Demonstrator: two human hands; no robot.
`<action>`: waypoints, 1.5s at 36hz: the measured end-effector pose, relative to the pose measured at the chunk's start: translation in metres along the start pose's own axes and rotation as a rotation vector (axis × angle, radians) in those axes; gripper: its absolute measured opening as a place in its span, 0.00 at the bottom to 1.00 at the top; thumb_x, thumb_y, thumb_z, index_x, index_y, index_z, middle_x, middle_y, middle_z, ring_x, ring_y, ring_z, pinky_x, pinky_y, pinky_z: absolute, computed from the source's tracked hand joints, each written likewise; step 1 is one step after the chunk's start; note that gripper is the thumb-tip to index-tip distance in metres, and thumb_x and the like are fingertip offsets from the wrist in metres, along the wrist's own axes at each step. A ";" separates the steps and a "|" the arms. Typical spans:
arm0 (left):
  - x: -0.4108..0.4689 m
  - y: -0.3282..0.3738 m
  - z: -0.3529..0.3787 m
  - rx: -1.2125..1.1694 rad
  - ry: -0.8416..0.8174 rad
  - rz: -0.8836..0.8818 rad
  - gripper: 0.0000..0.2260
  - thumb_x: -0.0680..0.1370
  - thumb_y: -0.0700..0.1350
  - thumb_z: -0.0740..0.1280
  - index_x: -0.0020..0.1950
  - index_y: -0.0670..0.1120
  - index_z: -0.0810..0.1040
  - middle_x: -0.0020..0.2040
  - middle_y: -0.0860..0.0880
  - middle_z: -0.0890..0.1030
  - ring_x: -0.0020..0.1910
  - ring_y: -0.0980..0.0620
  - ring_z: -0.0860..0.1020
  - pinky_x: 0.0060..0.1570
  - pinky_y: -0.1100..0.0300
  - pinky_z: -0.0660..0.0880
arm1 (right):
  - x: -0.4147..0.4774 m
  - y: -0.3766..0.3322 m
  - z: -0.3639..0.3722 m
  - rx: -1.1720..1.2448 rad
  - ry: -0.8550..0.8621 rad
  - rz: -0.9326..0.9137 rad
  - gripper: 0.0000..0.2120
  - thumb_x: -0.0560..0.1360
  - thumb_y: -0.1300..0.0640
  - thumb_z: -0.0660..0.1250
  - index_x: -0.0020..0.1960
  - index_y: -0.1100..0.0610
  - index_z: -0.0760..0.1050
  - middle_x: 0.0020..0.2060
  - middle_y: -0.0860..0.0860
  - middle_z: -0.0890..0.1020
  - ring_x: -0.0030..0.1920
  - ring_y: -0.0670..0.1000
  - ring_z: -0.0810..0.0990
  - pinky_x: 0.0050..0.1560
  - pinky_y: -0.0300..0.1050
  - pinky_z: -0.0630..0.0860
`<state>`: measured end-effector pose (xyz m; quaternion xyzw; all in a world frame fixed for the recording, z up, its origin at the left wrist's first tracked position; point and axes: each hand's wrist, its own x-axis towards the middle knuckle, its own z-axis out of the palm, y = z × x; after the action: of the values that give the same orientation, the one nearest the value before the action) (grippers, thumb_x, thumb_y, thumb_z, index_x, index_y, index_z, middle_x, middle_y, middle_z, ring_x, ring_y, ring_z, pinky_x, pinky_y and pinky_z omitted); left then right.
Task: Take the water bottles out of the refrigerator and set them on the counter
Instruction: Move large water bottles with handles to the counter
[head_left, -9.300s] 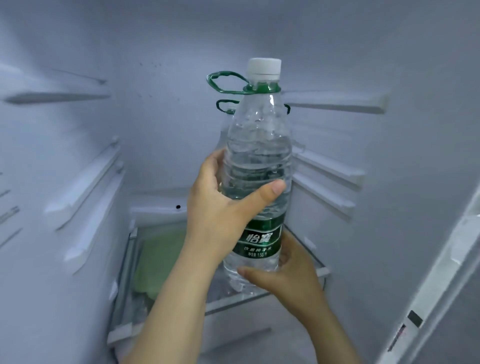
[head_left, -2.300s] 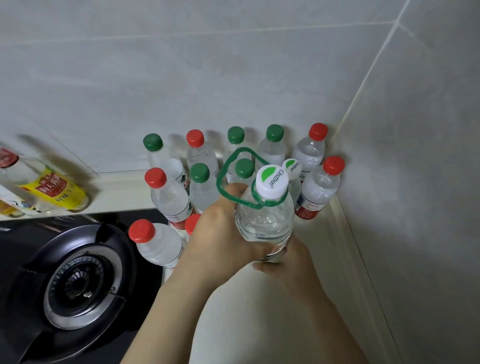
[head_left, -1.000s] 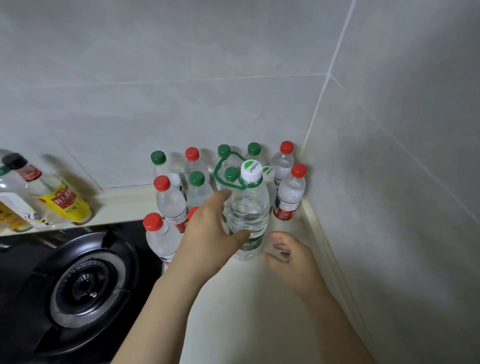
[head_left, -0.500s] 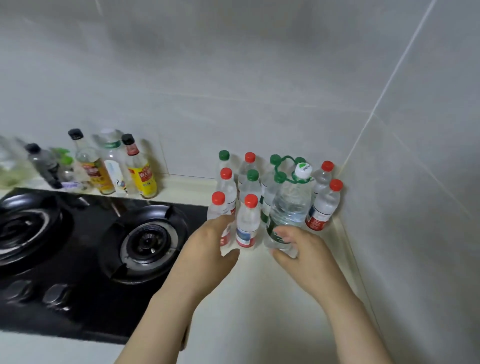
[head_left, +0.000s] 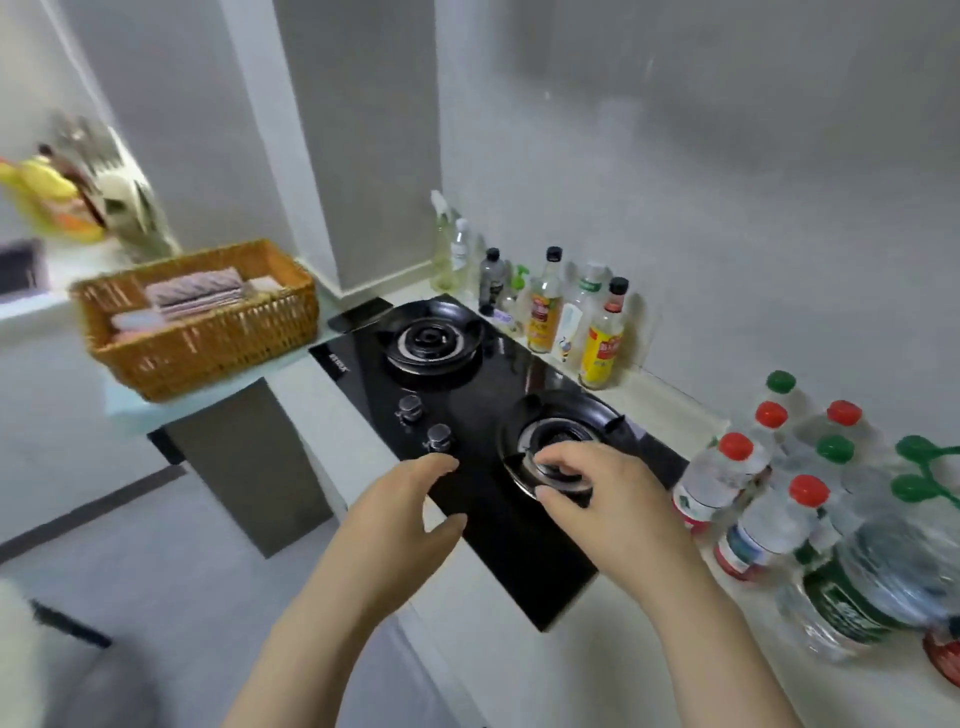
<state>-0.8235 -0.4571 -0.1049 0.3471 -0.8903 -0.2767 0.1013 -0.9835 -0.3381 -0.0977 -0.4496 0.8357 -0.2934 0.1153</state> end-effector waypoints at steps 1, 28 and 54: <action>-0.008 -0.009 -0.008 0.002 0.024 -0.035 0.22 0.79 0.51 0.64 0.72 0.57 0.65 0.70 0.60 0.70 0.68 0.59 0.68 0.63 0.65 0.67 | 0.003 -0.013 0.007 -0.008 -0.035 -0.041 0.13 0.74 0.53 0.69 0.59 0.45 0.78 0.55 0.39 0.80 0.55 0.43 0.78 0.58 0.42 0.75; -0.359 -0.220 -0.202 0.012 0.722 -0.736 0.20 0.78 0.50 0.64 0.70 0.57 0.68 0.67 0.62 0.71 0.64 0.64 0.68 0.58 0.68 0.65 | -0.115 -0.399 0.231 0.059 -0.510 -0.951 0.16 0.76 0.50 0.67 0.64 0.44 0.74 0.60 0.38 0.77 0.58 0.36 0.72 0.59 0.31 0.66; -0.573 -0.245 -0.262 0.243 1.305 -1.472 0.20 0.78 0.47 0.64 0.70 0.57 0.68 0.68 0.57 0.71 0.67 0.57 0.69 0.56 0.66 0.65 | -0.290 -0.654 0.341 0.371 -0.904 -1.782 0.16 0.75 0.52 0.69 0.63 0.48 0.77 0.57 0.41 0.80 0.58 0.43 0.77 0.61 0.42 0.74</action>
<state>-0.1656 -0.3300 -0.0197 0.9061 -0.2448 0.0680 0.3383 -0.2157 -0.5097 -0.0029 -0.9528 0.0156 -0.2000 0.2278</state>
